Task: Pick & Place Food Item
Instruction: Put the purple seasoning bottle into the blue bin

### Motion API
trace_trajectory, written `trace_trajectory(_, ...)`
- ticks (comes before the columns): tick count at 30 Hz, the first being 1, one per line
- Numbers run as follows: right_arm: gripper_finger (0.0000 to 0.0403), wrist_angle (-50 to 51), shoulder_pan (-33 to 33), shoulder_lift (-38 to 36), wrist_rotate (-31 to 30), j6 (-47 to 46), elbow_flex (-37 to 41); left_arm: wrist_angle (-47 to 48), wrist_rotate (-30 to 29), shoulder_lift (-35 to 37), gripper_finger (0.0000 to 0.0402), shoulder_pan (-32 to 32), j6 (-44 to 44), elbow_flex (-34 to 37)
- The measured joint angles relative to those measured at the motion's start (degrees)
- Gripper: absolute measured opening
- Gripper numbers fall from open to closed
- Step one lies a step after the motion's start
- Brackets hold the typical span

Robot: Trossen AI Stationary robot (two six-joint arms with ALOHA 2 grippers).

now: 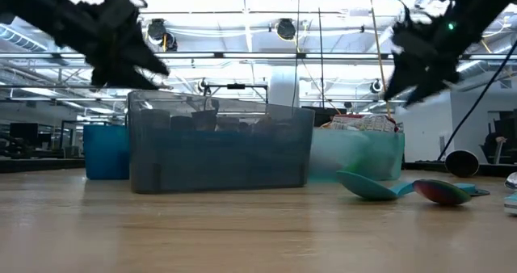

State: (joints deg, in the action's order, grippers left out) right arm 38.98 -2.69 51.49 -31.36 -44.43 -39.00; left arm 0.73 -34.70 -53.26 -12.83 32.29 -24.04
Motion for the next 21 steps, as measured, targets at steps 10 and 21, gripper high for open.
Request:
trace_trajectory(10, 0.0375, 26.2, 7.5, 4.2, 6.2, -28.8, 0.1, -8.5, -1.3, 0.3, 0.0292, 0.4, -12.2, 0.0)
trace_trajectory(21, 0.0368, 16.3, 16.3, 9.9, 13.9, -24.5, 5.1, -7.0, -0.8, 0.3, 0.0285, 2.0, -16.0, 0.0)
